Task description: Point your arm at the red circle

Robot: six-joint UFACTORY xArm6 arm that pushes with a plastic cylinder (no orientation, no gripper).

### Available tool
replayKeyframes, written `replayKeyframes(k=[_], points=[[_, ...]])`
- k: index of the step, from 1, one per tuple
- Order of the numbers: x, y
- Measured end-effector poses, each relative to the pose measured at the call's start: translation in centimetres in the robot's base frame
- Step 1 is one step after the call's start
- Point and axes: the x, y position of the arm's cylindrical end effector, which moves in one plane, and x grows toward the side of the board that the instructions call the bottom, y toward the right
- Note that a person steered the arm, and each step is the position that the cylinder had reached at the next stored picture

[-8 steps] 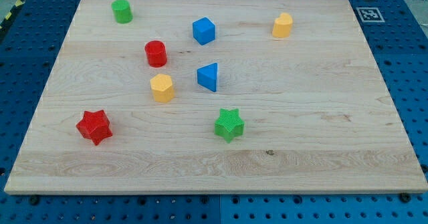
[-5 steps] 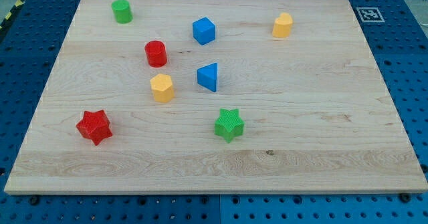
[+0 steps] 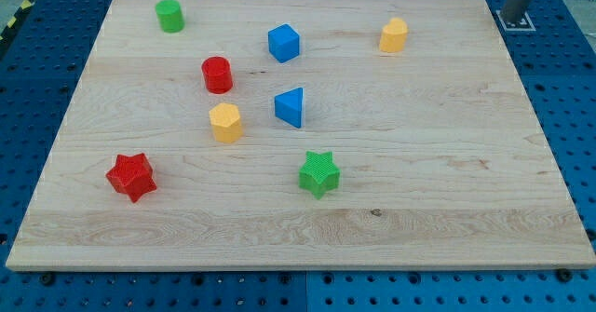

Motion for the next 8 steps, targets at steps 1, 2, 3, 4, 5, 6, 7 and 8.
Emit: replayKeyframes(k=[1,2,3,4,5,6,7,8], points=[[6.1,-5.1],[8.9,-13.9],[9.1,-15.8],[9.6,-19.3],[10.0,-25.6],[10.0,-31.0],[10.0,-36.3],[10.8,-37.6]])
